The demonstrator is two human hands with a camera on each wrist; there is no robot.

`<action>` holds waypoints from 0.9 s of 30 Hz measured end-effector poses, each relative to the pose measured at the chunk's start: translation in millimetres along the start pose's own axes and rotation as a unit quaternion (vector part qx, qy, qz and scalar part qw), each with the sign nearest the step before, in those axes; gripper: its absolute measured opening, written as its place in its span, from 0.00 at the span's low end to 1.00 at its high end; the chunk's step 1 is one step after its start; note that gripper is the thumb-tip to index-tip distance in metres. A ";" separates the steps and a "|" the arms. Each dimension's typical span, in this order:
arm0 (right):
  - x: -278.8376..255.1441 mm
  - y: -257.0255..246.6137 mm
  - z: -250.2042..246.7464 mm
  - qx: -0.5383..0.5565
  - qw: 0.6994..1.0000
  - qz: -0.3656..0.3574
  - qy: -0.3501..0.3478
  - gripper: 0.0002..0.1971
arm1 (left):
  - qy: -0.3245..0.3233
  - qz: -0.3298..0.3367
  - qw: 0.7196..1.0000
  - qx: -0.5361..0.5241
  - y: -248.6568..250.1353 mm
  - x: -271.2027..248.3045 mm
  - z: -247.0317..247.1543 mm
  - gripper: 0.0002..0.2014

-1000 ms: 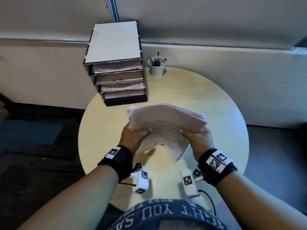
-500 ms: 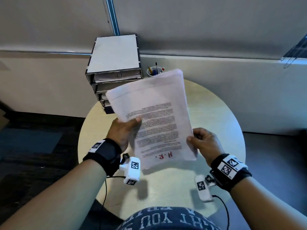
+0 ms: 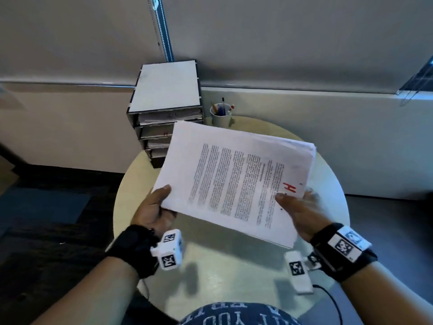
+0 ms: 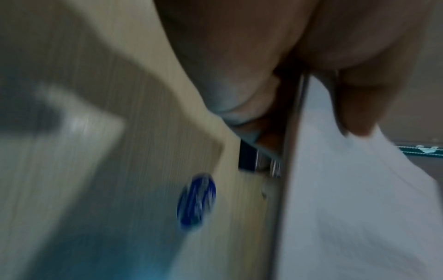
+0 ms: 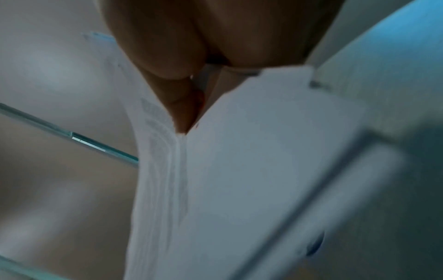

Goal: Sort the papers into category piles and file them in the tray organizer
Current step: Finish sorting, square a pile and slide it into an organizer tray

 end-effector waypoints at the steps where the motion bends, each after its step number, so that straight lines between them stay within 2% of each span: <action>1: -1.0 -5.8 -7.0 -0.004 1.000 -0.002 -0.011 0.13 | -0.009 0.009 0.999 0.051 9.0 -1.0 -10.7 0.14; 4: -6.1 -16.7 -12.1 -0.011 0.998 0.005 -0.067 0.08 | -0.063 0.004 0.973 0.221 23.1 -2.9 -18.5 0.27; 6: -7.8 -14.3 -7.1 -0.059 0.994 -0.007 -0.087 0.05 | -0.087 0.011 0.961 0.263 28.8 -4.8 -11.9 0.32; 10: -11.1 -7.4 -7.2 -0.133 0.985 -0.085 -0.072 0.11 | -0.081 0.078 0.957 0.266 34.7 -6.7 -15.8 0.32; 13: -18.4 -5.4 -9.8 -0.169 0.975 -0.112 -0.087 0.15 | -0.062 0.112 0.936 0.327 24.3 -9.8 -33.7 0.25; 15: -19.5 5.1 -13.0 -0.186 0.975 -0.082 -0.088 0.16 | -0.044 0.094 0.920 0.378 7.3 -11.5 -53.9 0.26; 18: -18.7 31.3 -21.3 -0.265 0.958 -0.031 -0.108 0.19 | -0.008 0.030 0.890 0.454 -25.6 -16.7 -88.6 0.29; 20: -21.9 42.1 -22.1 -0.335 0.931 -0.035 -0.138 0.21 | 0.007 0.004 0.879 0.476 -43.3 -21.7 -100.3 0.28; 22: -22.9 41.3 -17.8 -0.404 0.901 -0.052 -0.151 0.23 | 0.020 0.015 0.874 0.485 -47.7 -22.6 -98.1 0.23; 25: -18.9 23.0 -2.2 -0.498 0.852 -0.061 -0.152 0.14 | 0.042 0.056 0.876 0.478 -33.0 -17.7 -80.7 0.17; 27: -14.3 14.7 12.8 -0.567 0.802 -0.077 -0.173 0.09 | -0.005 0.098 0.851 0.516 -12.2 -16.3 -50.1 0.11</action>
Point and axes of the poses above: each hand's wrist, its own x-axis towards the middle knuckle, its own z-axis out of the palm, y = z × x, the point moved 6 cm from there along x, towards the middle knuckle, and after that the axes turned 12 degrees about x, right-handed, at the moved point
